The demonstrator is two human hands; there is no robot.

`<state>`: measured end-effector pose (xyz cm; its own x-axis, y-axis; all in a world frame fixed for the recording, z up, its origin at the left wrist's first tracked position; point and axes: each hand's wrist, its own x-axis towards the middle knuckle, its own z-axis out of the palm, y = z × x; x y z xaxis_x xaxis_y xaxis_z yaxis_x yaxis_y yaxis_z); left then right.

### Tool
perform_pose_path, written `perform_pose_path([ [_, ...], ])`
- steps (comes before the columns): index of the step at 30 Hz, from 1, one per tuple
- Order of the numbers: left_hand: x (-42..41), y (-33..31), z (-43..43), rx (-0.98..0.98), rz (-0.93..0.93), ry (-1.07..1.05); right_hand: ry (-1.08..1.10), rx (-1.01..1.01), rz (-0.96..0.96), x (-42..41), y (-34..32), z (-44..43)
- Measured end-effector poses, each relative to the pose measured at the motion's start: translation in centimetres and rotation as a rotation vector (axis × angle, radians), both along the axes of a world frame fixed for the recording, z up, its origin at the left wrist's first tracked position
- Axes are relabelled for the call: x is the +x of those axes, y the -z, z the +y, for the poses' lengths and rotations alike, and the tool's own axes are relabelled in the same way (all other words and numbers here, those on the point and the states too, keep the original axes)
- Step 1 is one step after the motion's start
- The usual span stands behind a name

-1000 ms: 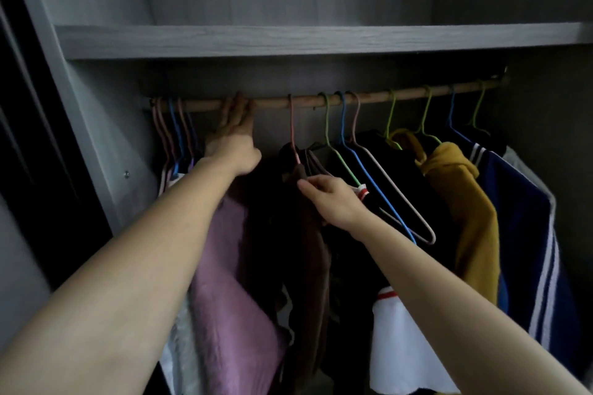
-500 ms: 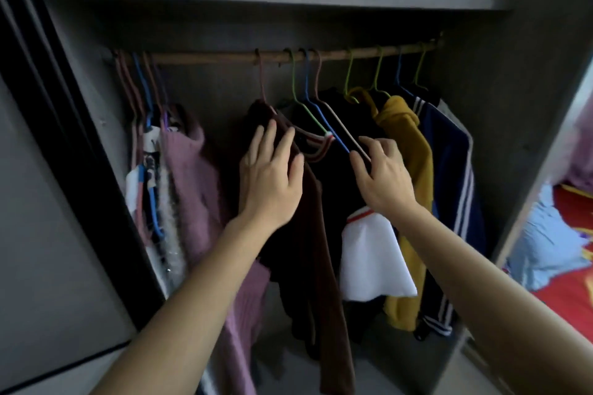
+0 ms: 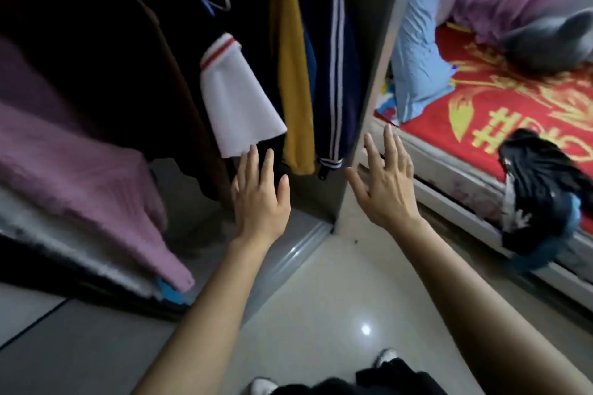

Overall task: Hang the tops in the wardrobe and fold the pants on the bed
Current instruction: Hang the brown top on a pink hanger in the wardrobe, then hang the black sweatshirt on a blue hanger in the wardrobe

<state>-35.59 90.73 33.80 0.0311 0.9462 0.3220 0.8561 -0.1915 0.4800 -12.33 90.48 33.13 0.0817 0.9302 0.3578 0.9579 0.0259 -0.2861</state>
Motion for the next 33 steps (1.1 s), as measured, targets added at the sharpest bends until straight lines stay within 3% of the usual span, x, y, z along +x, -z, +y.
perform_pose_path([
  [5,9.3,1.7,-0.2,-0.081,0.084,0.066,0.094,-0.056,0.023,10.1,2.9,-3.1],
  [17,41.6,3.4,2.1,-0.158,0.152,0.444,0.389,-0.17,0.094,39.0,6.7,-7.8],
  [33,72.5,9.4,22.9,-0.268,0.249,0.747,0.649,-0.368,0.104,65.5,11.6,4.8],
])
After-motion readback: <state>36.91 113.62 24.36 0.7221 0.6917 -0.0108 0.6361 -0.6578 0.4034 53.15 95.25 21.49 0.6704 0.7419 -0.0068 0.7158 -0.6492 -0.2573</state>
